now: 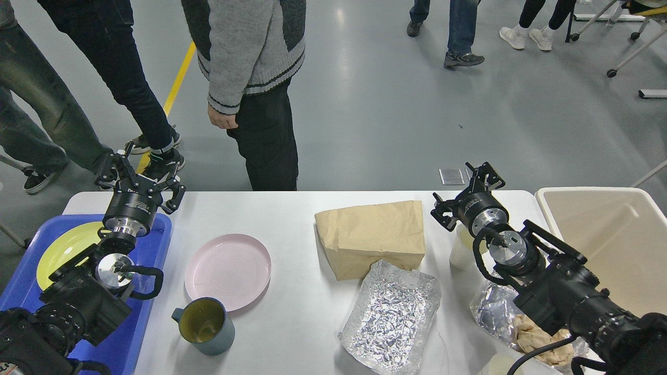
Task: Tidy desktop
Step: 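Raise the left arm up from the blue tray area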
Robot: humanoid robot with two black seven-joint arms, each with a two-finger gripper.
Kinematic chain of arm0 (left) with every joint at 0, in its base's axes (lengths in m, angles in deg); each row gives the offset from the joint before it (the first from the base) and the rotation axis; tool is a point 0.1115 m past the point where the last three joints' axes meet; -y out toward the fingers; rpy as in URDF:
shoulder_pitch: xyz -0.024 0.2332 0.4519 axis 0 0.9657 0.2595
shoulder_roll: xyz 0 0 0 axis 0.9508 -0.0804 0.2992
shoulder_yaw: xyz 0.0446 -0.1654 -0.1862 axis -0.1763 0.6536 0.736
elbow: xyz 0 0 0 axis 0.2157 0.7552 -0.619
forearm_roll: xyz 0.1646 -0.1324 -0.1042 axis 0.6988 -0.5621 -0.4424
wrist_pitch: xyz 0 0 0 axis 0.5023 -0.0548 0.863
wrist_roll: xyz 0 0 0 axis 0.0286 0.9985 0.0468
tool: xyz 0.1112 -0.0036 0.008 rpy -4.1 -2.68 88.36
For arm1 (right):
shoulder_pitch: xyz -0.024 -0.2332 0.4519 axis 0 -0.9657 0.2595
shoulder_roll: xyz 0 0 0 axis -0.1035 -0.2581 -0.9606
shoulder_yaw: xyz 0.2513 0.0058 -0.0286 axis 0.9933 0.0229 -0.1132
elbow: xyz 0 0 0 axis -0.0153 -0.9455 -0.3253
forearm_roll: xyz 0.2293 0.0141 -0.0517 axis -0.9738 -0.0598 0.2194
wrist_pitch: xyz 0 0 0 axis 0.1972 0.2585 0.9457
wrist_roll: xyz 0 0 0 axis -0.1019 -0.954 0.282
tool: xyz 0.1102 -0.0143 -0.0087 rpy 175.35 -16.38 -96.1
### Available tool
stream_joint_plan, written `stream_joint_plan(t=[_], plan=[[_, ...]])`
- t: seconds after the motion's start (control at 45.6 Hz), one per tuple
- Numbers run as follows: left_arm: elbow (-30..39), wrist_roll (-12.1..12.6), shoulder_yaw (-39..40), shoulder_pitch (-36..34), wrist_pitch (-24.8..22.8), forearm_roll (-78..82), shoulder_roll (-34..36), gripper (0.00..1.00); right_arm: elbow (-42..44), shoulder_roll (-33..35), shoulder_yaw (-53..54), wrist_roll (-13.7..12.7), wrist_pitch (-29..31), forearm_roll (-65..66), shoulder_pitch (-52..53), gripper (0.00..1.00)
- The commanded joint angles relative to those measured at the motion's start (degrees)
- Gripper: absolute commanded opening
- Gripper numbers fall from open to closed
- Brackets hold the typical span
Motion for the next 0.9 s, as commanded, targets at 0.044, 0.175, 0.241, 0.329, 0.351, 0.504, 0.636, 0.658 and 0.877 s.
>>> stream_joint_plan(t=[0.044, 0.175, 0.241, 0.329, 0.351, 0.504, 0.636, 0.658, 0.877], plan=[[0.00, -0.53, 1.05, 0.05, 0.02, -0.27, -0.44, 0.96, 0.00, 0.00, 0.00, 0.00, 0.00, 0.02, 0.01, 1.00], [0.00, -0.80, 1.05, 0.05, 0.02, -0.18, -0.53, 0.96, 0.00, 0.00, 0.00, 0.00, 0.00, 0.02, 0.01, 1.00], [0.00, -0.80, 1.14, 0.05, 0.02, -0.18, -0.53, 0.96, 0.00, 0.00, 0.00, 0.00, 0.00, 0.02, 0.01, 1.00], [0.00, -0.80, 1.05, -0.04, 0.11, -0.18, -0.53, 0.96, 0.00, 0.00, 0.00, 0.00, 0.00, 0.02, 0.01, 1.00], [0.00, -0.80, 1.14, -0.04, 0.11, -0.18, -0.53, 0.96, 0.00, 0.00, 0.00, 0.00, 0.00, 0.02, 0.01, 1.00], [0.00, -0.89, 1.23, 0.05, 0.11, -0.27, -0.62, 0.96, 0.00, 0.00, -0.08, 0.00, 0.00, 0.02, -0.08, 1.00], [0.00, 0.08, 0.00, -0.30, 0.73, 0.53, 0.00, 0.96, 0.09, 0.00, 0.00, 0.00, 0.00, 0.02, -0.08, 1.00], [0.00, 0.08, -0.18, -0.30, 0.81, 0.61, 0.00, 0.96, 0.09, 0.00, 0.00, 0.00, 0.00, 0.02, -0.08, 1.00], [-0.27, 0.26, -10.09, -7.76, 8.98, 1.32, 7.81, 0.96, 0.00, 0.00, 0.00, 0.00, 0.00, 0.02, -0.07, 1.00]])
